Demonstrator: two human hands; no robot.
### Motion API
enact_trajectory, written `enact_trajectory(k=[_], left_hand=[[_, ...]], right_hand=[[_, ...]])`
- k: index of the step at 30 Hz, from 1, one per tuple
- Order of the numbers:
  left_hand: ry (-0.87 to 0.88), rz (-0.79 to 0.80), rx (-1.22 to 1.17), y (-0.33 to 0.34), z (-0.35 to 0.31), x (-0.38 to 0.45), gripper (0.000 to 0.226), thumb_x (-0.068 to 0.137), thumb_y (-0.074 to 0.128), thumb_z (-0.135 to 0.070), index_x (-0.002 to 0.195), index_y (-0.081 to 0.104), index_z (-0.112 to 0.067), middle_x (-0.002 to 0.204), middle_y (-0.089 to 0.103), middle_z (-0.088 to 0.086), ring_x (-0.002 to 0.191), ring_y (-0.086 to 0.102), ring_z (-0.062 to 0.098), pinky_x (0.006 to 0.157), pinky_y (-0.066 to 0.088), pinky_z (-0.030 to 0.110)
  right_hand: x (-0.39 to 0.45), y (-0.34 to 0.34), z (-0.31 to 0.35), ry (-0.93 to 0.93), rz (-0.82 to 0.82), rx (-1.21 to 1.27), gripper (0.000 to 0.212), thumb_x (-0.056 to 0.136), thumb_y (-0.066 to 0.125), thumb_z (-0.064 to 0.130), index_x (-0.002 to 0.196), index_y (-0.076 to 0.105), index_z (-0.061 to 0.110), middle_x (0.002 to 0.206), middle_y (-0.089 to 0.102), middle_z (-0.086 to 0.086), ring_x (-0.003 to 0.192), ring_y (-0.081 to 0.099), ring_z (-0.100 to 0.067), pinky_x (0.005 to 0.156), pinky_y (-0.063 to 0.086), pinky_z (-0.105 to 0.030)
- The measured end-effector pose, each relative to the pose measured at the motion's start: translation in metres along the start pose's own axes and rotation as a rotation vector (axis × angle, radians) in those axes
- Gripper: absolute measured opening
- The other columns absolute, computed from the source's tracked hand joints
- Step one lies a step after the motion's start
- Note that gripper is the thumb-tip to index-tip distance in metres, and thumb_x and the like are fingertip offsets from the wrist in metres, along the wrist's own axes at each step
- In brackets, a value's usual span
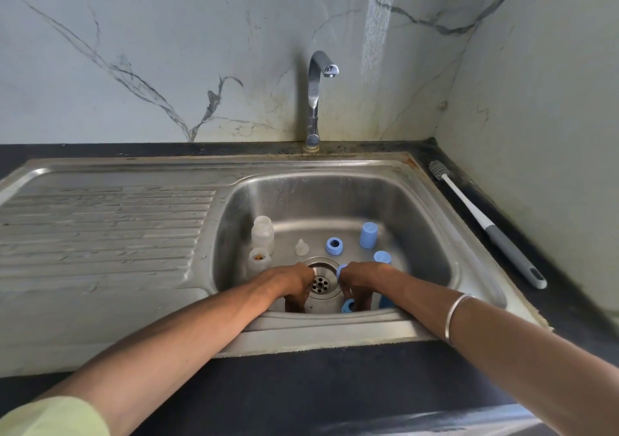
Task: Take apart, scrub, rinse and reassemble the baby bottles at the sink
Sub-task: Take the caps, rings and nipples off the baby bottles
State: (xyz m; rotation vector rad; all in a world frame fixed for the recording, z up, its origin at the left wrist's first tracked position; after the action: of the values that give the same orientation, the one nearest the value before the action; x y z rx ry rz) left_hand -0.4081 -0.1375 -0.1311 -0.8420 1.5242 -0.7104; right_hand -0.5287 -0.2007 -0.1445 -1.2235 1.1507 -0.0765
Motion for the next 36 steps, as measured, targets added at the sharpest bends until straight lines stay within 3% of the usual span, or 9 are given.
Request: enact_trajectory(k=[6, 11, 14, 17, 19, 22, 26, 31, 36], left_hand=[[-0.015, 0.015, 0.001, -0.001, 0.0, -0.003, 0.025, 0.088, 0.072, -0.013, 0.112, 0.068, -0.006, 0.118, 0.066, 0.011, 0.107, 0.065, 0.026, 0.082, 0.051, 0.028], [-0.036, 0.026, -0.213, -0.014, 0.005, -0.009, 0.037, 0.076, 0.086, -0.022, 0.104, 0.067, -0.007, 0.074, 0.065, -0.001, 0.076, 0.07, 0.016, 0.059, 0.049, 0.021], [-0.04, -0.068, -0.268, -0.024, 0.011, -0.012, 0.042, 0.069, 0.09, -0.034, 0.097, 0.069, -0.011, 0.07, 0.066, -0.003, 0.062, 0.063, 0.012, 0.054, 0.046, 0.021], [-0.031, -0.184, -0.269, -0.028, 0.017, -0.011, 0.019, 0.08, 0.083, -0.028, 0.089, 0.073, -0.016, 0.083, 0.071, 0.002, 0.069, 0.062, 0.013, 0.06, 0.049, 0.022], [-0.017, -0.275, -0.269, -0.031, 0.02, -0.01, 0.001, 0.088, 0.073, -0.019, 0.087, 0.073, -0.019, 0.085, 0.068, -0.002, 0.078, 0.063, 0.014, 0.07, 0.052, 0.025], [0.001, -0.369, -0.296, -0.037, 0.019, -0.011, 0.021, 0.089, 0.062, -0.008, 0.079, 0.071, -0.024, 0.08, 0.066, -0.006, 0.086, 0.067, 0.016, 0.082, 0.057, 0.032], [0.016, -0.474, -0.328, -0.043, 0.022, -0.013, 0.025, 0.089, 0.061, -0.003, 0.076, 0.069, -0.022, 0.076, 0.065, -0.007, 0.081, 0.067, 0.014, 0.079, 0.057, 0.031], [0.068, -0.623, -0.379, -0.052, 0.027, -0.018, 0.019, 0.09, 0.061, -0.004, 0.094, 0.073, -0.018, 0.092, 0.072, -0.002, 0.086, 0.067, 0.01, 0.08, 0.059, 0.035], [0.087, -0.804, -0.37, -0.064, 0.031, -0.028, 0.023, 0.098, 0.057, -0.017, 0.118, 0.069, -0.018, 0.114, 0.071, 0.002, 0.103, 0.065, 0.018, 0.088, 0.056, 0.038]], right_hand=[[-0.002, -0.003, -0.005, 0.035, 0.054, 0.114, 0.03, 0.081, 0.076, 0.023, 0.107, 0.066, 0.013, 0.103, 0.072, -0.003, 0.09, 0.071, -0.019, 0.091, 0.055, -0.035], [-0.013, -0.01, -0.007, 0.031, -0.007, 0.21, 0.036, 0.075, 0.085, 0.035, 0.098, 0.07, 0.012, 0.077, 0.073, 0.002, 0.069, 0.073, -0.012, 0.078, 0.058, -0.027], [-0.015, -0.018, -0.008, 0.041, -0.115, 0.297, 0.031, 0.08, 0.08, 0.038, 0.087, 0.07, 0.01, 0.08, 0.075, -0.003, 0.067, 0.071, -0.015, 0.078, 0.058, -0.028], [-0.017, -0.024, -0.009, 0.046, -0.238, 0.332, 0.036, 0.092, 0.068, 0.038, 0.095, 0.072, 0.002, 0.086, 0.076, -0.009, 0.067, 0.068, -0.017, 0.076, 0.057, -0.03], [-0.02, -0.029, -0.009, 0.059, -0.301, 0.311, 0.041, 0.095, 0.061, 0.042, 0.097, 0.072, 0.002, 0.093, 0.074, -0.013, 0.08, 0.067, -0.021, 0.08, 0.053, -0.032], [-0.025, -0.035, -0.009, 0.09, -0.382, 0.297, 0.043, 0.099, 0.055, 0.042, 0.11, 0.069, 0.003, 0.114, 0.067, -0.014, 0.106, 0.062, -0.029, 0.087, 0.049, -0.036], [-0.03, -0.042, -0.013, 0.107, -0.46, 0.303, 0.031, 0.099, 0.058, 0.032, 0.112, 0.066, 0.006, 0.115, 0.068, -0.014, 0.107, 0.063, -0.031, 0.088, 0.05, -0.037], [-0.039, -0.051, -0.024, 0.16, -0.638, 0.386, 0.024, 0.098, 0.059, 0.027, 0.112, 0.066, 0.01, 0.114, 0.066, -0.012, 0.102, 0.064, -0.03, 0.084, 0.054, -0.04], [-0.05, -0.057, -0.031, 0.184, -0.768, 0.427, 0.03, 0.099, 0.055, 0.024, 0.125, 0.061, 0.009, 0.126, 0.06, -0.013, 0.112, 0.06, -0.033, 0.09, 0.052, -0.043]])
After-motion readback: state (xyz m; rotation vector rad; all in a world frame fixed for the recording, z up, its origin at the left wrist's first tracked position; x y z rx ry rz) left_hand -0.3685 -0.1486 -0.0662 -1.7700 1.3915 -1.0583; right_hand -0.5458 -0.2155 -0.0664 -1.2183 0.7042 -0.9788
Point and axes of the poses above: each hand's wrist, its own x-axis towards the middle knuckle, its own y-axis out of the palm, z = x × y, the point moved 4 cm from there along x, towards the middle knuckle
